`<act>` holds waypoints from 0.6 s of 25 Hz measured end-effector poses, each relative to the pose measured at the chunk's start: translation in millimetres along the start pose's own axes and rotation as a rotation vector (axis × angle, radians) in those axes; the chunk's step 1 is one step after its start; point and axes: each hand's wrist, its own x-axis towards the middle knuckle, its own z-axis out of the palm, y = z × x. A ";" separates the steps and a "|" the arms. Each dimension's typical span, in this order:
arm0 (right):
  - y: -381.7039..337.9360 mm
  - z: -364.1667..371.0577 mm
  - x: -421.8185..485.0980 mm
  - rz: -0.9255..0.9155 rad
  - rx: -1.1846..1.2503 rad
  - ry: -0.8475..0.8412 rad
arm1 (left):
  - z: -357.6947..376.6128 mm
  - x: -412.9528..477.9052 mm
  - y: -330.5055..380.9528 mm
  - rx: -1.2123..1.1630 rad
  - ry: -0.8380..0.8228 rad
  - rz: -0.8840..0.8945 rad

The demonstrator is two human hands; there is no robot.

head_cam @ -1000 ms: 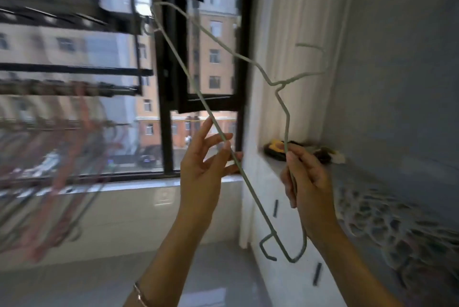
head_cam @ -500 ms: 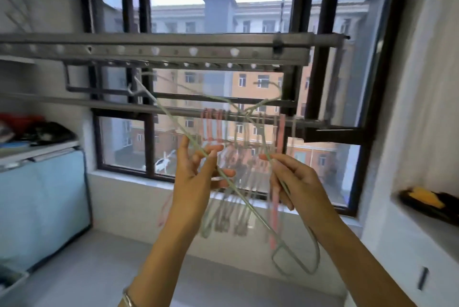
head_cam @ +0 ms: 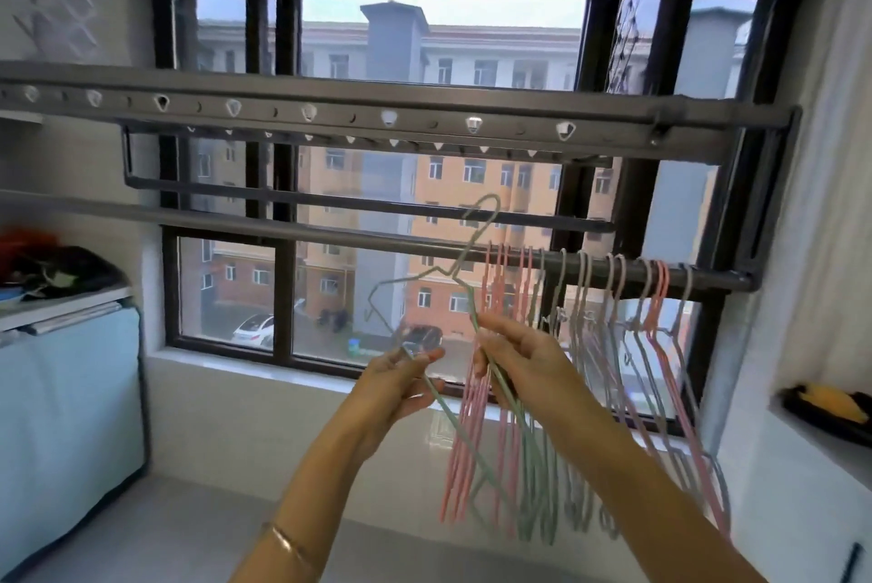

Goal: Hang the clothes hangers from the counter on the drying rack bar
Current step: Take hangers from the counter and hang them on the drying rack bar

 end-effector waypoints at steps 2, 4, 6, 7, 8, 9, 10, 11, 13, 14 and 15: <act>2.5 4.5 13.8 0.043 -0.045 0.039 | -0.8 20.8 -2.0 -0.019 0.000 -0.062; 6.5 7.7 26.3 0.097 -0.095 0.052 | 0.2 39.8 -8.3 -0.043 0.010 -0.109; 11.1 10.3 34.7 0.139 -0.116 0.037 | 0.0 56.5 -21.1 -0.048 -0.005 -0.147; 13.8 11.5 36.8 0.161 -0.112 0.020 | 0.1 61.9 -28.3 -0.045 -0.023 -0.164; 15.8 12.8 37.0 0.191 -0.101 -0.001 | 0.2 65.2 -36.2 -0.048 -0.043 -0.180; 17.6 13.4 35.6 0.224 -0.093 -0.022 | 1.0 65.8 -43.0 -0.055 -0.064 -0.198; 19.2 13.5 33.2 0.255 -0.091 -0.044 | 1.4 66.1 -49.6 -0.053 -0.088 -0.209; 21.3 13.2 30.7 0.282 -0.097 -0.066 | 1.8 64.6 -54.6 -0.033 -0.109 -0.214; 26.4 11.3 24.9 0.313 -0.137 -0.098 | 4.3 59.2 -59.3 0.031 -0.114 -0.207; 28.4 9.1 22.9 0.312 -0.163 -0.099 | 5.1 58.0 -61.1 0.056 -0.093 -0.195; 29.7 6.1 21.5 0.301 -0.191 -0.087 | 5.0 57.2 -61.8 0.076 -0.064 -0.190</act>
